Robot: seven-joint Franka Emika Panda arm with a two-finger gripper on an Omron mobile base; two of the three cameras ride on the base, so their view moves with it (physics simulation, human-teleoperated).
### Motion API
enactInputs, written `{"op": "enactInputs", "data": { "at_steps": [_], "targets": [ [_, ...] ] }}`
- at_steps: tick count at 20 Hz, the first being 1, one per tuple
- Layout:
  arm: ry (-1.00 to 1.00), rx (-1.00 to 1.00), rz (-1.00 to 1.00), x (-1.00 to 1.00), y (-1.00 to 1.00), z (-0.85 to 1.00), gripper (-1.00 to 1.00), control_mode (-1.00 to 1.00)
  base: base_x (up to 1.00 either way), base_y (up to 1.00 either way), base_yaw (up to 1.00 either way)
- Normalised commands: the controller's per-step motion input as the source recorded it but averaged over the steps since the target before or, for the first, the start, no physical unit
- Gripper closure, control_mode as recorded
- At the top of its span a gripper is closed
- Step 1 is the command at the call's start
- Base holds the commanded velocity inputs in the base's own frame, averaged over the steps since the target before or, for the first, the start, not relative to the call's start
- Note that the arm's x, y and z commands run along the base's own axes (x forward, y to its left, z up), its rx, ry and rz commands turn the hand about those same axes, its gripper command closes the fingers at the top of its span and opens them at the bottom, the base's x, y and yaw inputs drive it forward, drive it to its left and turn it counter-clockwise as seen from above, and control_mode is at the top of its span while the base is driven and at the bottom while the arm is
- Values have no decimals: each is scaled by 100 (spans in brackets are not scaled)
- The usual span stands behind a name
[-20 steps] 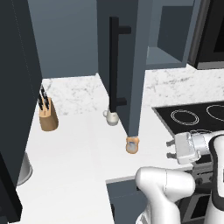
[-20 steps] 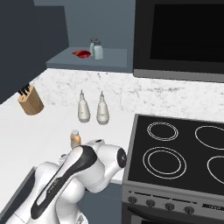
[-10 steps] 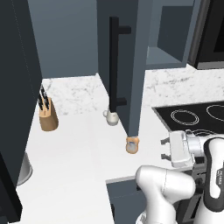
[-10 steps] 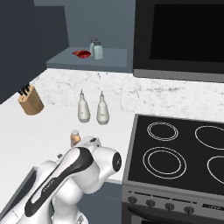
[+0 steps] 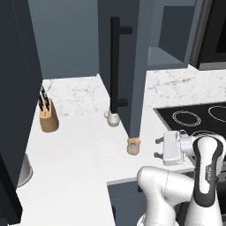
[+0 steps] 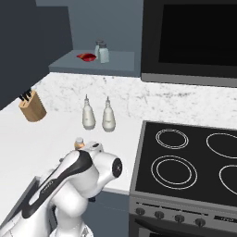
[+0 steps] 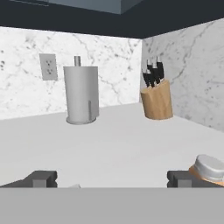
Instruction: Put the shaker and condiment bottle from the counter next to their counterparts in the cabinet.
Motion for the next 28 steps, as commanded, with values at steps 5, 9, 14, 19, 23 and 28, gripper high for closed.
{"op": "enactInputs", "data": {
  "at_steps": [5,9,14,19,23,28],
  "targets": [
    [0,4,-2,32,5,-47,-100,-100,0,0,0],
    [0,7,-1,20,1,-28,-100,-100,0,0,0],
    [0,9,-1,21,27,-28,-100,-100,0,0,0],
    [0,2,-10,19,46,-14,-100,-100,0,0,0],
    [-3,0,-12,7,43,-40,-100,-100,0,0,0],
    [-6,0,-14,1,36,-55,-100,-100,0,0,0]
  ]
}}
